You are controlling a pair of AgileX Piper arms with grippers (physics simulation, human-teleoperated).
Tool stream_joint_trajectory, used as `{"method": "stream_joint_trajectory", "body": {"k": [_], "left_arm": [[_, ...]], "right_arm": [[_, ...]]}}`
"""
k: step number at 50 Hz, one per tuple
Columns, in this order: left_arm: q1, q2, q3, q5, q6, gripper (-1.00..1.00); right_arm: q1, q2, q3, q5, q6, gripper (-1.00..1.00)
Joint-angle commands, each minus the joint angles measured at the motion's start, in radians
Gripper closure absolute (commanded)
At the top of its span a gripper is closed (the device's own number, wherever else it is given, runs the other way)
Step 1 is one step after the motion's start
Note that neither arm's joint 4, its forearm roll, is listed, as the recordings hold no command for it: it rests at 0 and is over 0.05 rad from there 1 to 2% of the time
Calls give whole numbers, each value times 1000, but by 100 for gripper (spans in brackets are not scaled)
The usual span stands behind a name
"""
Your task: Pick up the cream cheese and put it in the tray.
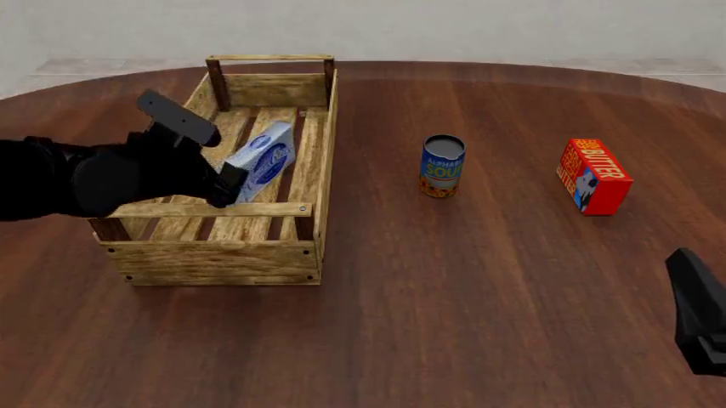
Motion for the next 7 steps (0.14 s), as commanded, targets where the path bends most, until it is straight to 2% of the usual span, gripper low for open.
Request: {"method": "stream_joint_trajectory", "body": {"k": [1,4,7], "left_arm": [[3,-160,132,-49,-54,-100],[2,-236,168,-50,-98,-100],[19,-321,210,-53,-107,-100]], "right_arm": [[1,0,-2,2,-2,-100],[1,0,-3,3,-3,-100],[2,0,-6,5,-3,-100]]}}
